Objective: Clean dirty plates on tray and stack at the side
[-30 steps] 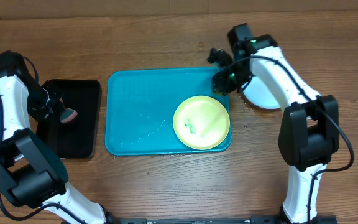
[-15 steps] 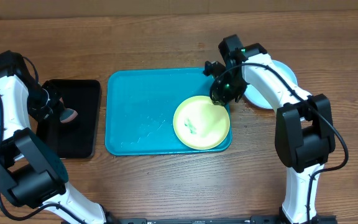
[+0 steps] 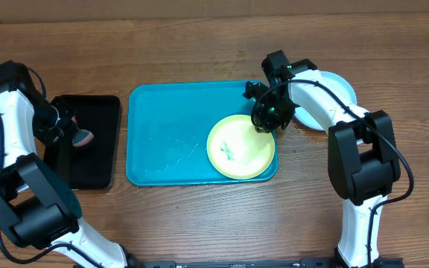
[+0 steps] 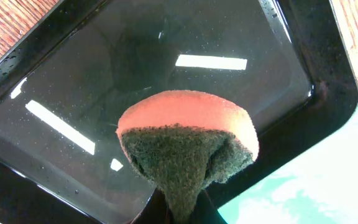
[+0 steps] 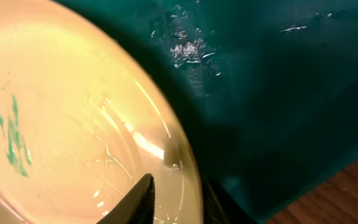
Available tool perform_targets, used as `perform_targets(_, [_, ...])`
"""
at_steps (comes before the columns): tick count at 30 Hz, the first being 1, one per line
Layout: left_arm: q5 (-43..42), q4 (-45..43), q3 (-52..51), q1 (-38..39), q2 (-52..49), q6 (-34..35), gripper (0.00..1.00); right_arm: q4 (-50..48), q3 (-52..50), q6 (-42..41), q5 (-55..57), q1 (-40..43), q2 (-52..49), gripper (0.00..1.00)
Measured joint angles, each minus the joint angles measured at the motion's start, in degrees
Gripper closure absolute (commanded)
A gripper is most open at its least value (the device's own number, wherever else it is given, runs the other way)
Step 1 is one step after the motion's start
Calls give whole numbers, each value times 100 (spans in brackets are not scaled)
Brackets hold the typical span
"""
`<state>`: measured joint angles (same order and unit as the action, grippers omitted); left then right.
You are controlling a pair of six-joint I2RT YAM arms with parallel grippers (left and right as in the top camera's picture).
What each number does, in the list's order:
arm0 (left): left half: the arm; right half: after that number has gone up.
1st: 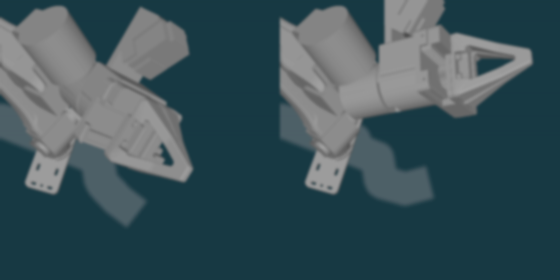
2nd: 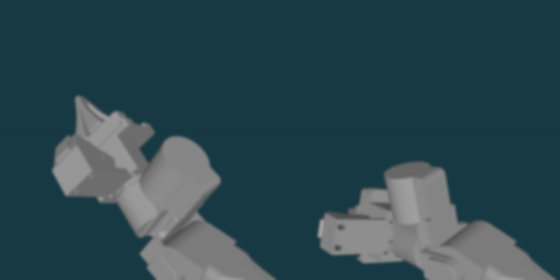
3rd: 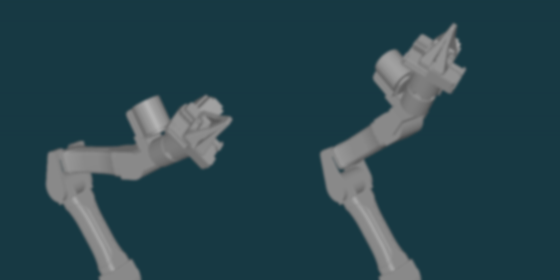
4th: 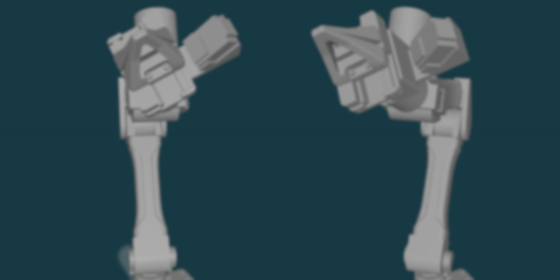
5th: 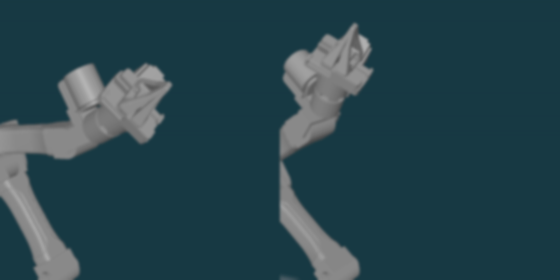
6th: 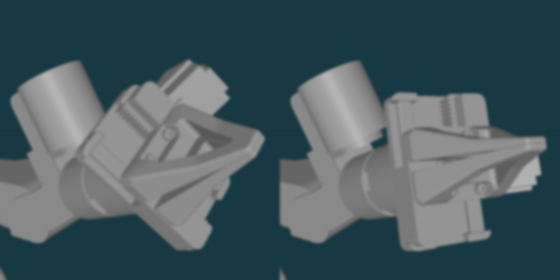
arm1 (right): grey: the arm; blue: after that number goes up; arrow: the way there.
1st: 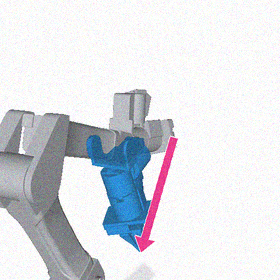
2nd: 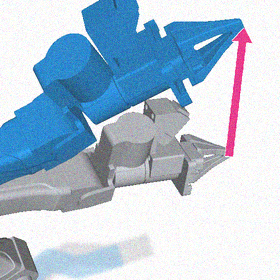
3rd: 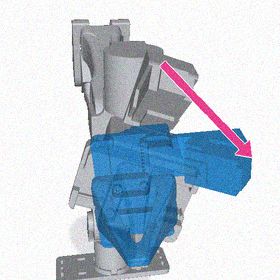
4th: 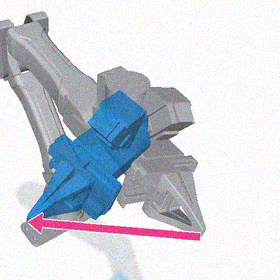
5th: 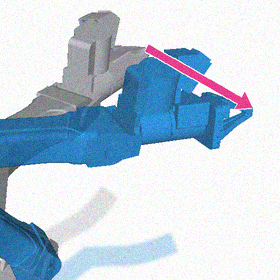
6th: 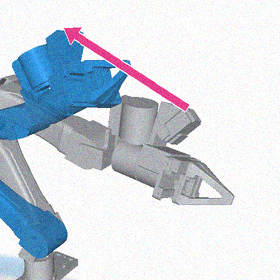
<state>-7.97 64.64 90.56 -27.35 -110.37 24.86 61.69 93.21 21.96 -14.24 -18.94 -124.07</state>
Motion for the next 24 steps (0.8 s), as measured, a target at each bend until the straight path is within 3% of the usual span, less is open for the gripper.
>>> perform_targets(7, [0, -2, 0, 0, 0, 0, 96, -544, -339, -525, -96, -7, 2, 96])
perform_targets(18, [0, -63, -2, 0, 0, -9, 96, -1504, -619, -1882, -680, -138, 81, 96])
perform_targets(24, [76, -525, -105, 0, 0, -133, 96, -2033, -667, -2710, -732, -551, 66, 96])
